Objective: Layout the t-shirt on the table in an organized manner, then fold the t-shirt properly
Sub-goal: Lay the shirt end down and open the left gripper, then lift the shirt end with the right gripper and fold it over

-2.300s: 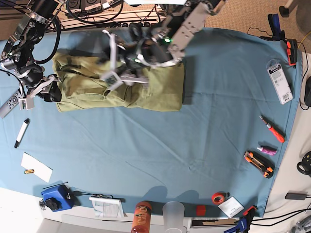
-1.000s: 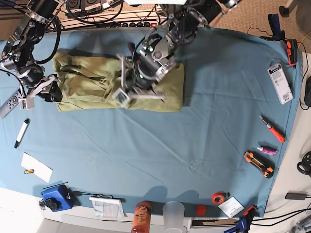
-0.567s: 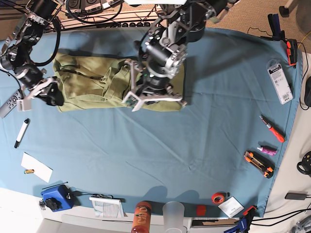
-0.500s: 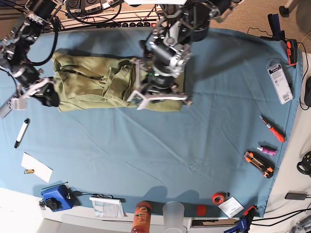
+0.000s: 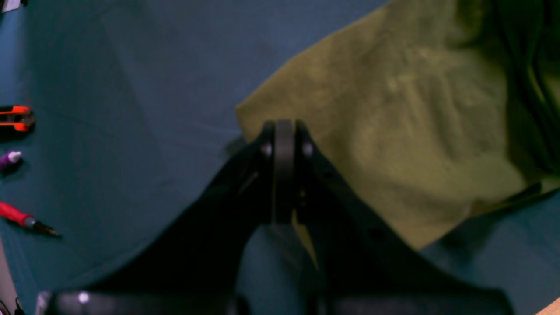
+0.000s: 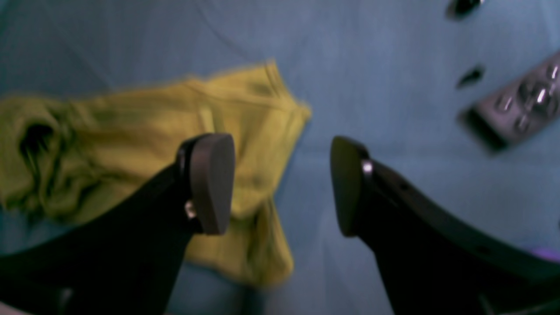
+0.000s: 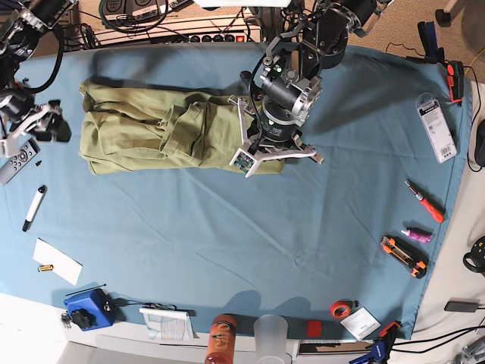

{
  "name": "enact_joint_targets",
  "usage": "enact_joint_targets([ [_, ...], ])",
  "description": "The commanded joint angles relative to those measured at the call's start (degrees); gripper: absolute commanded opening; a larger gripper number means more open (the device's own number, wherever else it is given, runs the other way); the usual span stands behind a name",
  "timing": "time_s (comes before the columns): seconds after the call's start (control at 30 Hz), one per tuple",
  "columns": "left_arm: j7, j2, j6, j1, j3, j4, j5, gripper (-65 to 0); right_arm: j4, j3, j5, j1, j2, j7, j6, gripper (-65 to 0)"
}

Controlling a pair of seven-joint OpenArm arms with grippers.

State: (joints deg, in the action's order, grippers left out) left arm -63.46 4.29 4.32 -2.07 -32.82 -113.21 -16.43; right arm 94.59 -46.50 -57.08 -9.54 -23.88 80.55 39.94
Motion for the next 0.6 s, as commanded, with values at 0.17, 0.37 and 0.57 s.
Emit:
enact_joint_targets([
  [0.17, 1.36, -0.5, 0.2, 0.63, 0.07, -1.07, 0.63, -65.0, -7.96, -0.33, -1.66, 0.72, 0.7, -4.33, 0.06, -29.8],
  [0.37, 1.84, -0.5, 0.2, 0.63, 0.07, -1.07, 0.63, -65.0, -16.57, 1.29, -8.52, 1.01, 0.7, -0.57, 0.06, -29.8],
  [0.57, 1.95, -0.5, 0.2, 0.63, 0.07, -1.07, 0.63, -65.0, -18.69, 10.14, -9.53, 1.01, 0.76, -2.6, 0.06, -29.8],
])
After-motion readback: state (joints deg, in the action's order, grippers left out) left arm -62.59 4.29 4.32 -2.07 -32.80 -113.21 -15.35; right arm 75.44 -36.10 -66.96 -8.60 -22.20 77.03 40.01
